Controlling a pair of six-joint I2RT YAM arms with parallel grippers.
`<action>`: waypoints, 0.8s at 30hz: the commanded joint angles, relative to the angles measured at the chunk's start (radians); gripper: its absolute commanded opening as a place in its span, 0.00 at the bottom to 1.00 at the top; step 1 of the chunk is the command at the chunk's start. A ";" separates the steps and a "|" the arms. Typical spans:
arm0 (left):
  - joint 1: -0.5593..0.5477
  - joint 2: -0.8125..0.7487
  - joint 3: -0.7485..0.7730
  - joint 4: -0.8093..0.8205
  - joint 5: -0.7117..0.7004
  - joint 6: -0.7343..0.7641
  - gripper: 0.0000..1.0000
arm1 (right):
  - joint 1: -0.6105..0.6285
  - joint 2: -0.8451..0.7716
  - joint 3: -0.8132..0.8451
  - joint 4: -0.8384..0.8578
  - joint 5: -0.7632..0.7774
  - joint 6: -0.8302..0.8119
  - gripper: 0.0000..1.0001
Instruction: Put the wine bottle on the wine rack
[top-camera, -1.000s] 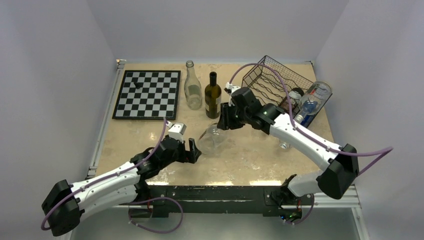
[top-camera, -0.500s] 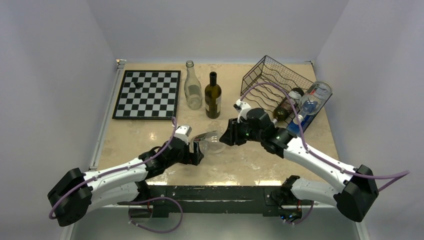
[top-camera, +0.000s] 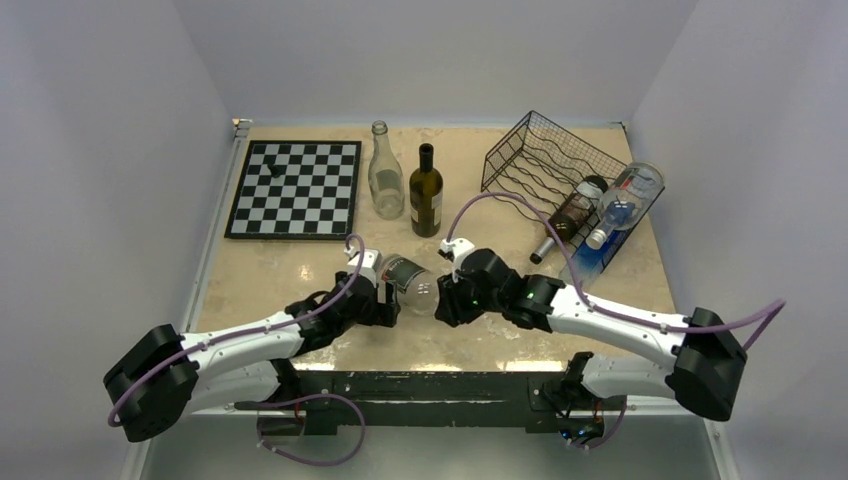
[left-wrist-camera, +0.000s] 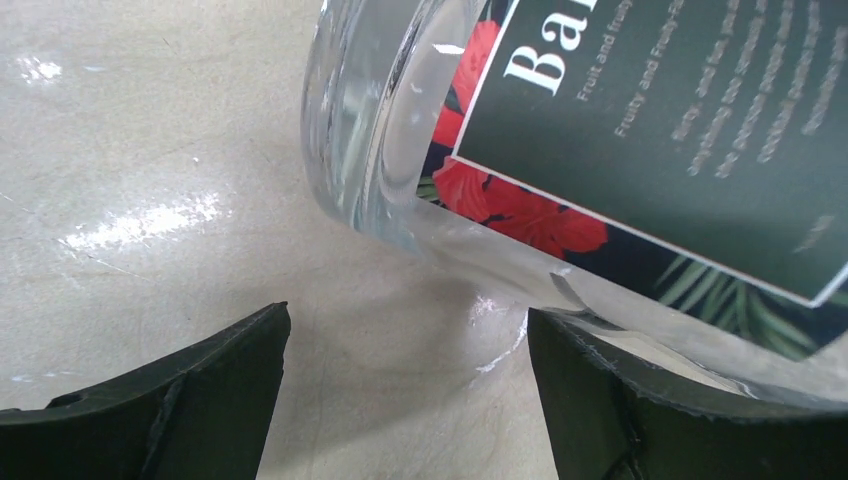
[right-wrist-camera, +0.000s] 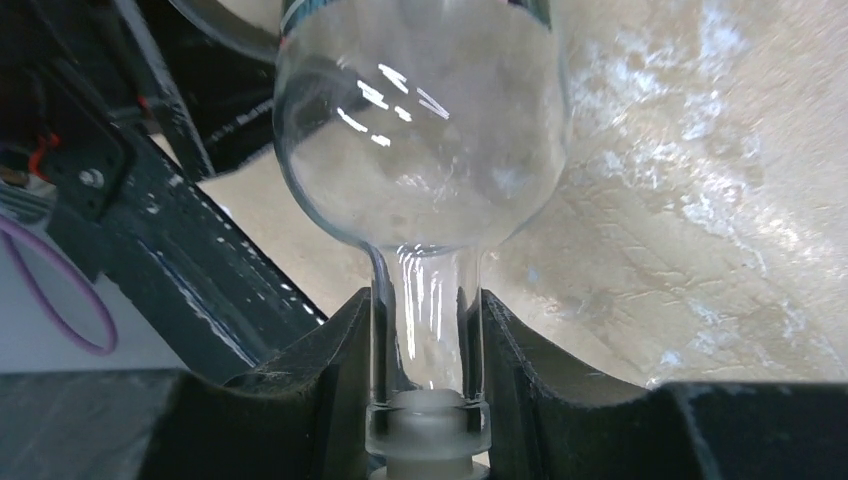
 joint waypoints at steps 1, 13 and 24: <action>0.007 -0.007 0.070 0.054 -0.076 0.018 0.92 | 0.051 0.088 -0.018 -0.044 0.106 -0.009 0.00; 0.007 -0.259 0.066 -0.181 -0.092 -0.020 0.93 | 0.121 0.229 -0.081 0.145 0.269 -0.007 0.00; 0.007 -0.389 0.098 -0.284 -0.123 0.013 0.93 | 0.149 0.332 -0.039 0.171 0.386 0.033 0.36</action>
